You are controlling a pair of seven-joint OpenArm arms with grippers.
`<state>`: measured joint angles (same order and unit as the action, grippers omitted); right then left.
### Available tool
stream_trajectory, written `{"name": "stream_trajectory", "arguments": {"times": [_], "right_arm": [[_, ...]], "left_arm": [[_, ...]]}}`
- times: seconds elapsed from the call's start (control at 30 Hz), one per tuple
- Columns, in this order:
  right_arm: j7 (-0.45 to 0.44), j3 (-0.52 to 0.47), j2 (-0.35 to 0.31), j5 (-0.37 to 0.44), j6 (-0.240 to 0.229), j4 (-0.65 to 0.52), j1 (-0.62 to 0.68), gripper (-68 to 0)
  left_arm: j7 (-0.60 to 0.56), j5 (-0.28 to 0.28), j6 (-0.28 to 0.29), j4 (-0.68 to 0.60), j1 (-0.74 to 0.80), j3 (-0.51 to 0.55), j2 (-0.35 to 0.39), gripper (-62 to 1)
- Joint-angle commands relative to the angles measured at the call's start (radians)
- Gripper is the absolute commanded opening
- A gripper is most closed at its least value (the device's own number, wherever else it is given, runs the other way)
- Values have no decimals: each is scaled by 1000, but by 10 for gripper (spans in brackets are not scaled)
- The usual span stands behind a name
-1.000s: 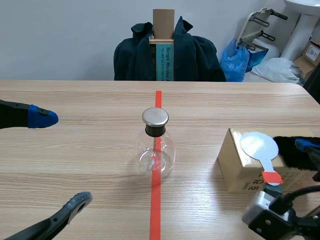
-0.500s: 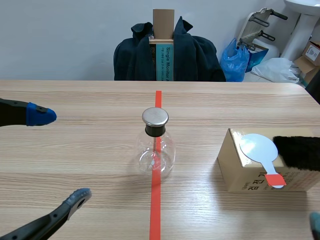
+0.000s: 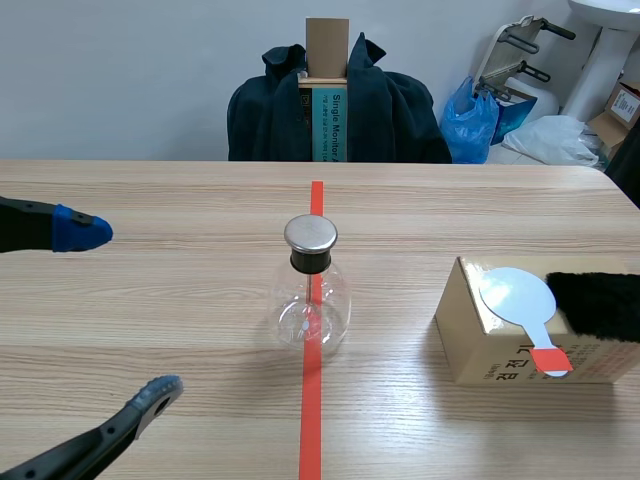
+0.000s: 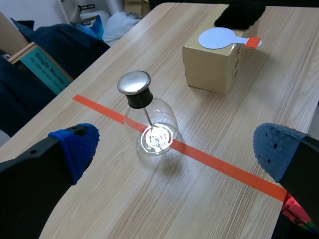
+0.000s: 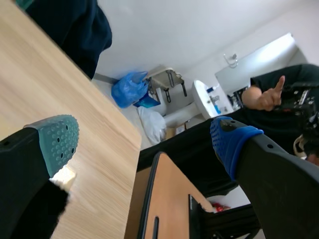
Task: Do the electroscope experiment.
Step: 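Return to the home posture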
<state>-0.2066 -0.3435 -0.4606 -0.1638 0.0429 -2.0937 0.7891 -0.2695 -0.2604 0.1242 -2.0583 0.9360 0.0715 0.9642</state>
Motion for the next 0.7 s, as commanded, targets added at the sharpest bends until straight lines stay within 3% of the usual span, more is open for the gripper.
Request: {"name": "stream_trajectory", "arguments": {"times": [0.0,0.13,0.27,0.47,0.67], "right_arm": [[76,14,-39,57,-29,-47,-50,-137],[291,61,-102,207,-119,-161,-121,-137],[372,153,-156,266,-163,-176,-158,-137],[397,317,-168,266,-168,-175,-158,-137],[509,420,-168,262,-168,-170,-157,-137]], "left_arm": [[-18,-9,-3,-5,-6,-7,-9,14],[-18,-9,-3,-5,-6,-7,-19,14],[-18,-9,-3,-5,-6,-7,-22,14],[-18,-9,-3,-5,-6,-7,-22,14],[-18,-9,-3,-5,-6,-7,-22,14]]}}
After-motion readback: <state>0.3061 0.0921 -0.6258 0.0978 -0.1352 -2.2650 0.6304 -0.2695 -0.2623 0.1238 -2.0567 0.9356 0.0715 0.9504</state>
